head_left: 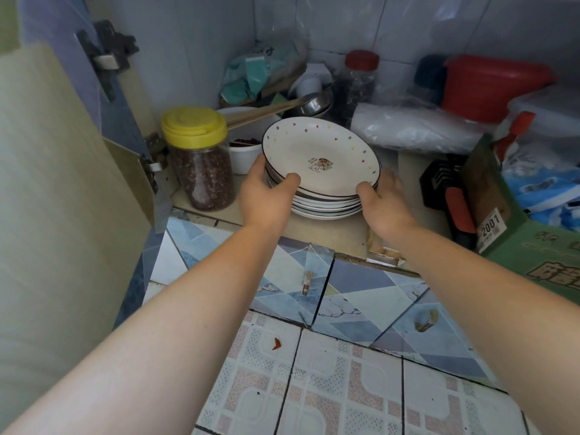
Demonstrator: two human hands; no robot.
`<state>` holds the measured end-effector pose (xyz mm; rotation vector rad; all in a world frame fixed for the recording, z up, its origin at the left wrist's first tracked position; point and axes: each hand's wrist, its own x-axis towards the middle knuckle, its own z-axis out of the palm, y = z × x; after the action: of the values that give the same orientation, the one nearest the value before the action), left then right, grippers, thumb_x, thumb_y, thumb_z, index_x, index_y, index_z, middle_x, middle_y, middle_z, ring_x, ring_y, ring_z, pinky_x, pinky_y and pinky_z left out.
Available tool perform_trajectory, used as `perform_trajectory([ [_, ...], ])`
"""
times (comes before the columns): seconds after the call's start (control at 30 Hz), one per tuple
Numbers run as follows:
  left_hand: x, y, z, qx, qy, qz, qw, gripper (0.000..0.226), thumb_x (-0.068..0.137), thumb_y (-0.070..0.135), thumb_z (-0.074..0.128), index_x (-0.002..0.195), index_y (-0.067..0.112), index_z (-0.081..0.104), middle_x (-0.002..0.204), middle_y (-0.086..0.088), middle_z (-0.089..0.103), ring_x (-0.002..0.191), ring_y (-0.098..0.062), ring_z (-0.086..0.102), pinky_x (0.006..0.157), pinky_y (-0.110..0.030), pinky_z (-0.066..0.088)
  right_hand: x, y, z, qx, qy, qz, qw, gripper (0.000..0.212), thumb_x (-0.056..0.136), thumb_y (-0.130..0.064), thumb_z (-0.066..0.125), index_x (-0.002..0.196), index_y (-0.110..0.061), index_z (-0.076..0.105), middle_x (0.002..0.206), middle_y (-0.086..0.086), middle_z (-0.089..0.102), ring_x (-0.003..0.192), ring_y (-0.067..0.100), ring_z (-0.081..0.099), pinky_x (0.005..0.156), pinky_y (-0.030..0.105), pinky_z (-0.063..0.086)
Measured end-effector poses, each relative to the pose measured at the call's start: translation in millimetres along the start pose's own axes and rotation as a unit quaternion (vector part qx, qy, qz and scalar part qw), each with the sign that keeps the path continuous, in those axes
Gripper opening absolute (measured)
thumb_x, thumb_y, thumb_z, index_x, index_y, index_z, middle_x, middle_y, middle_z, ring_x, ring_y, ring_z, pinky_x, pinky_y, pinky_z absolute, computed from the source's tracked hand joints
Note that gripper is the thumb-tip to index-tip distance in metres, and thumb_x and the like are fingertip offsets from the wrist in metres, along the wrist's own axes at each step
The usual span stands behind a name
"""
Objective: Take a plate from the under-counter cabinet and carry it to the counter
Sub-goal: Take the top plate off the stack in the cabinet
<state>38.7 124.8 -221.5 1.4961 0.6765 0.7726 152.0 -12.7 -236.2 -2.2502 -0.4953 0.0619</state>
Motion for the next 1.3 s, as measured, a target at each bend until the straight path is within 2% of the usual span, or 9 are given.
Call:
perform_trajectory([
  [0.17,-1.9,0.6,-0.3,-0.056,0.005,-0.04,0.998,0.054,0.073,0.013,0.063,0.125,0.025,0.057,0.108,0.017,0.06,0.099,0.001,0.056,0.085,-0.017,0.042,3.0,-3.0,-1.4,0.004,-0.002,0.015,1.0,0.053,0.086,-0.031,0.04,0.134,-0.009,0.034,0.142,0.013,0.034,0.127,0.029,0.036,0.099,0.037,0.033],
  [0.3,-5.4,3.3,4.3,-0.109,0.023,-0.062,0.992,0.051,0.072,0.008,0.062,0.121,0.025,0.06,0.104,0.016,0.063,0.094,0.003,0.059,0.081,-0.018,0.045,2.5,-3.6,-2.1,0.025,-0.009,0.023,0.999,0.052,0.085,-0.031,0.041,0.133,-0.013,0.037,0.14,0.011,0.037,0.125,0.027,0.038,0.099,0.037,0.035],
  [0.43,-9.1,5.2,5.7,-0.119,0.033,-0.065,0.99,0.05,0.072,0.007,0.062,0.12,0.023,0.06,0.117,0.007,0.066,0.103,-0.007,0.061,0.094,-0.027,0.046,-0.7,-2.3,-3.6,0.023,-0.011,0.022,0.999,0.049,0.085,-0.034,0.042,0.13,-0.013,0.04,0.137,0.012,0.039,0.124,0.027,0.038,0.092,0.033,0.033],
  [0.53,-12.5,7.3,5.6,-0.127,0.04,-0.069,0.989,0.05,0.073,0.006,0.062,0.12,0.022,0.06,0.117,0.006,0.066,0.103,-0.007,0.061,0.096,-0.029,0.047,-3.9,-3.6,-3.9,0.014,-0.003,0.019,1.0,0.05,0.086,-0.036,0.042,0.129,-0.013,0.04,0.137,0.012,0.039,0.125,0.027,0.038,0.093,0.033,0.032],
  [0.77,-17.1,16.9,4.2,-0.141,0.05,-0.079,0.986,0.04,0.071,0.007,0.059,0.108,0.023,0.064,0.106,0.006,0.07,0.098,-0.013,0.064,0.094,-0.04,0.05,-17.3,-16.3,-9.9,-0.014,0.008,0.012,1.0,0.048,0.085,-0.038,0.041,0.129,-0.018,0.044,0.138,0.009,0.042,0.124,0.026,0.041,0.099,0.04,0.038],
  [0.87,-18.6,20.3,-0.2,-0.158,0.058,-0.09,0.982,0.033,0.071,0.008,0.061,0.093,0.033,0.063,0.095,0.017,0.066,0.095,-0.012,0.064,0.09,-0.037,0.052,-20.7,-22.0,-9.9,-0.029,0.002,0.033,0.999,0.049,0.087,-0.041,0.038,0.129,-0.017,0.044,0.138,0.008,0.043,0.122,0.028,0.044,0.098,0.039,0.038],
  [1.0,-23.6,23.4,-3.9,-0.192,0.061,-0.099,0.975,0.04,0.073,0.005,0.06,0.109,0.024,0.063,0.099,0.016,0.065,0.088,-0.008,0.064,0.074,-0.027,0.054,-26.5,-29.2,-9.1,-0.012,-0.003,0.054,0.998,0.048,0.089,-0.038,0.037,0.13,-0.016,0.046,0.135,0.01,0.044,0.121,0.029,0.044,0.1,0.037,0.036],
  [1.17,-30.2,27.9,-6.7,-0.214,0.062,-0.112,0.968,0.048,0.074,0.004,0.058,0.117,0.023,0.062,0.117,0.006,0.065,0.081,-0.003,0.062,0.066,-0.023,0.053,-35.4,-33.8,-13.8,0.028,-0.001,0.058,0.998,0.047,0.087,-0.033,0.04,0.13,-0.016,0.047,0.141,0.01,0.043,0.126,0.028,0.043,0.103,0.042,0.037],
  [1.3,-42.4,34.1,-6.4,-0.237,0.05,-0.121,0.963,0.048,0.075,0.001,0.056,0.118,0.022,0.061,0.119,0.005,0.064,0.078,-0.001,0.061,0.06,-0.019,0.052,-52.4,-34.0,-23.0,0.103,0.043,0.055,0.992,0.04,0.089,-0.03,0.046,0.127,-0.019,0.05,0.137,0.006,0.048,0.121,0.024,0.047,0.095,0.033,0.039],
])
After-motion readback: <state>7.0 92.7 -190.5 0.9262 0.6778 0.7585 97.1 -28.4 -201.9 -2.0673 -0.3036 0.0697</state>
